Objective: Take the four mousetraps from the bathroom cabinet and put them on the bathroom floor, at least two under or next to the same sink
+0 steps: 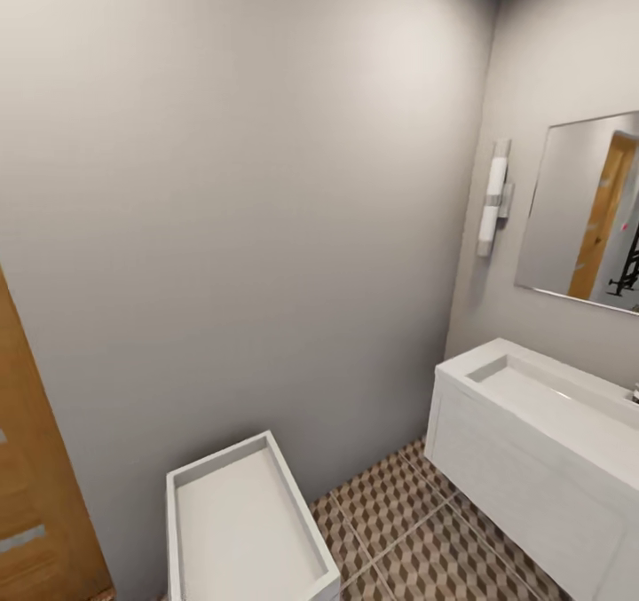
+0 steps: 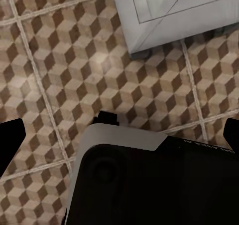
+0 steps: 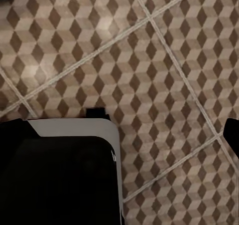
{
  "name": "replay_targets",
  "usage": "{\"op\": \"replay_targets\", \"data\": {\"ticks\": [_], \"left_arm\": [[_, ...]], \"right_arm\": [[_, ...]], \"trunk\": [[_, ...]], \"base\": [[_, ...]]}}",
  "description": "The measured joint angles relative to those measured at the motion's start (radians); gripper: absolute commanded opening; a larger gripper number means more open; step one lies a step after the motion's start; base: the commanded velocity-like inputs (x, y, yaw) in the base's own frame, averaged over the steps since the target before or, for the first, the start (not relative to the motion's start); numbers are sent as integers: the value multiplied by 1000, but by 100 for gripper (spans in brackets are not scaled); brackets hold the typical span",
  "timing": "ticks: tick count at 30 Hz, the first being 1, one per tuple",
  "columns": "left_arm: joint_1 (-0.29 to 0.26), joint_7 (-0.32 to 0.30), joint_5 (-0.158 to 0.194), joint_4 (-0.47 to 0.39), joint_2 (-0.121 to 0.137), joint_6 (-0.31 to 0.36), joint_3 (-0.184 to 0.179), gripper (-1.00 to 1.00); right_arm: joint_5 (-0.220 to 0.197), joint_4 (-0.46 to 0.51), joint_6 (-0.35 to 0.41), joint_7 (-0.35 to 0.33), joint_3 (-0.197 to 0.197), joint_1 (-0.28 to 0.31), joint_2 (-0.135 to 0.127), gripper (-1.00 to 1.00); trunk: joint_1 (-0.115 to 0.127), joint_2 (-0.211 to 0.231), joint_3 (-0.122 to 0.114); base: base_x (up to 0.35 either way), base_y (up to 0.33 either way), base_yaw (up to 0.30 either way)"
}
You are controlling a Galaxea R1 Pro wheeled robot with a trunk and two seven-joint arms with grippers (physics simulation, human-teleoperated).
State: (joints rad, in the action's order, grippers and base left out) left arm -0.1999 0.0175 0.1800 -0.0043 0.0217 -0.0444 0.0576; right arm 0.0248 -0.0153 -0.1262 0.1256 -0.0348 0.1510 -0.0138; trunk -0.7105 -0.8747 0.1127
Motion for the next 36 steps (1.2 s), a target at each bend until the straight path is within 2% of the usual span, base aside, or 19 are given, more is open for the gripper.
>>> {"op": "replay_targets", "data": {"ticks": [36], "left_arm": [[0, 0, 0, 0, 0, 0, 0, 100]], "right_arm": [[0, -1, -2, 1, 0, 0, 3, 100]], "trunk": [[0, 0, 0]], "base": [[0, 0, 278]]}}
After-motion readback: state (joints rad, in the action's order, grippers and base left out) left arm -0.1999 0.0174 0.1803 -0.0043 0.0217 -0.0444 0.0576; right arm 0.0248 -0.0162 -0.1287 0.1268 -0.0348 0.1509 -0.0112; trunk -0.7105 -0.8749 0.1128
